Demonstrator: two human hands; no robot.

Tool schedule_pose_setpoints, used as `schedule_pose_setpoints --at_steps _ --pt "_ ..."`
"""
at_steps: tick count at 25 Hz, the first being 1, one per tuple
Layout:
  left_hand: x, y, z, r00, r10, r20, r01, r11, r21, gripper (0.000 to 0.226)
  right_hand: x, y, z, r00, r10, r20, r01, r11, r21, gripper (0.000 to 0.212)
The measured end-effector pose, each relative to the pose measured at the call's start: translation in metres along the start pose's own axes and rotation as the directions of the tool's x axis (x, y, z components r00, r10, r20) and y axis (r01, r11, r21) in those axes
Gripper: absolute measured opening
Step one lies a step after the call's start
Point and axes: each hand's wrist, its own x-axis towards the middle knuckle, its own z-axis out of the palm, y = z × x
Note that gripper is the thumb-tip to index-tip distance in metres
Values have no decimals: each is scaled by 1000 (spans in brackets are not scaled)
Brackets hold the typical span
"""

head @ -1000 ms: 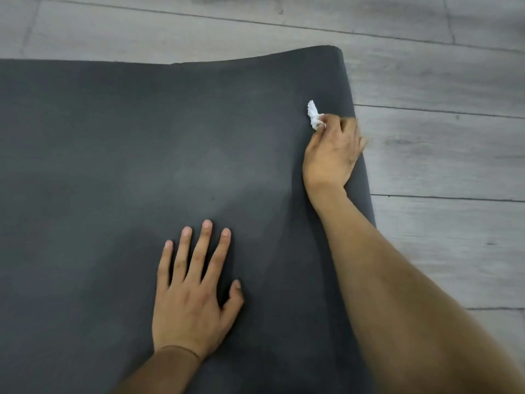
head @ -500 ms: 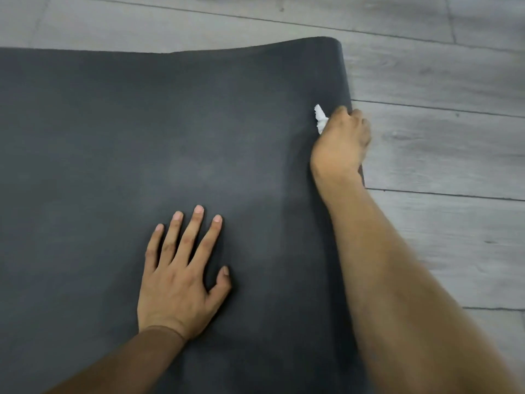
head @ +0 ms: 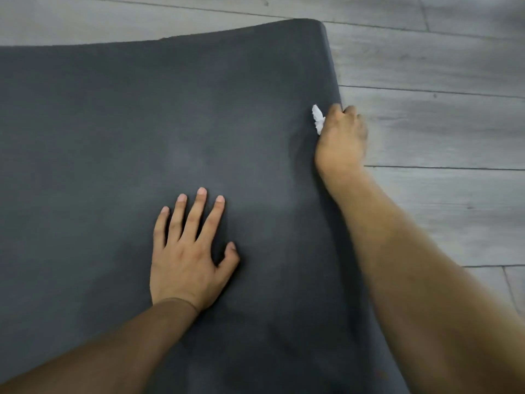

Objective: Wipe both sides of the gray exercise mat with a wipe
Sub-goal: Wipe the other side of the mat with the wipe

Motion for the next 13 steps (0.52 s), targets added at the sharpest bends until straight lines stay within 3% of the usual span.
schedule_pose_setpoints --at_steps 2,3,5,6,7,9,10,12,13 --pt "0 -1 2 1000 3 -16 -4 1000 -19 74 -43 -58 3 999 -37 22 34 990 135 25" --pt "0 -3 3 1000 4 -19 -5 1000 -27 74 -72 -92 5 979 -199 42 187 961 206 24" --pt "0 -3 4 1000 13 -22 -14 999 -39 73 -120 -127 6 800 -596 72 564 788 248 23" --pt "0 -3 4 999 10 -30 -11 999 -40 73 -120 -121 3 748 -660 74 637 745 198 22" --pt "0 -3 5 999 4 -36 -5 999 -32 74 -104 -100 1 783 -620 51 611 781 126 22" --pt "-1 -3 6 999 -1 -45 1 1000 -19 74 -59 -40 1 938 -346 -9 346 938 -38 23" --pt "-1 -2 7 999 -6 -52 5 1000 -20 74 -41 -10 -1 981 -190 -27 187 979 -83 24" --pt "-1 -1 8 998 -19 -56 18 1000 -15 74 -37 5 2 999 24 -36 -24 1000 -11 24" --pt "-1 -2 8 998 -24 -54 23 1000 -17 75 -51 -16 3 999 15 -37 -12 997 81 23"
